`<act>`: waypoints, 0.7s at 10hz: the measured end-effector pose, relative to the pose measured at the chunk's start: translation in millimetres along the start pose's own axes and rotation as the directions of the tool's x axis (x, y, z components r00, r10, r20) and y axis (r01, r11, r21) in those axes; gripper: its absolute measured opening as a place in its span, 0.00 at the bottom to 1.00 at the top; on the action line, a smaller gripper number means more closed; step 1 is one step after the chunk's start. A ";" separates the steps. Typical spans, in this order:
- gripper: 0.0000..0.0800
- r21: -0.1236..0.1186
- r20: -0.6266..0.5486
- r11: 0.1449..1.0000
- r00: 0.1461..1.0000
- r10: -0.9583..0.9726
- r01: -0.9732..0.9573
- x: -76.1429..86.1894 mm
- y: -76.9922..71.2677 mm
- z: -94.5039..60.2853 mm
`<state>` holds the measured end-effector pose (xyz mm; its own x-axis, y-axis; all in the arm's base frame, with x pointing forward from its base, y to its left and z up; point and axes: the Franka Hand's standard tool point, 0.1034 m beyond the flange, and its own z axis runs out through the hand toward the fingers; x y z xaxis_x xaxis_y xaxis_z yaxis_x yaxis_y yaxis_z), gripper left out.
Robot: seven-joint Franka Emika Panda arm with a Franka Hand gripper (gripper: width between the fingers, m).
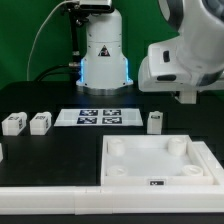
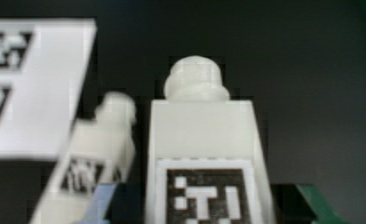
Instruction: Assemble one leg
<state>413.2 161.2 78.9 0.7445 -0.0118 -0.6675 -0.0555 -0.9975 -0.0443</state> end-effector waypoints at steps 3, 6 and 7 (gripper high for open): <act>0.36 0.016 -0.289 1.000 0.957 -0.005 0.010 2.5 -1.8 -3.7; 0.36 0.001 -0.533 0.998 0.844 -0.057 0.069 7.0 21.3 -33.7; 0.36 0.001 -0.605 0.997 0.794 -0.060 0.076 13.2 23.3 -43.2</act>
Offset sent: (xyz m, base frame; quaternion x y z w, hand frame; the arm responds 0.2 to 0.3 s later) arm 0.0000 0.0000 0.0000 0.0000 0.1790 0.0000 0.9838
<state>450.5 134.8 101.2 0.9969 0.0078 -0.0777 0.0003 -0.9954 -0.0957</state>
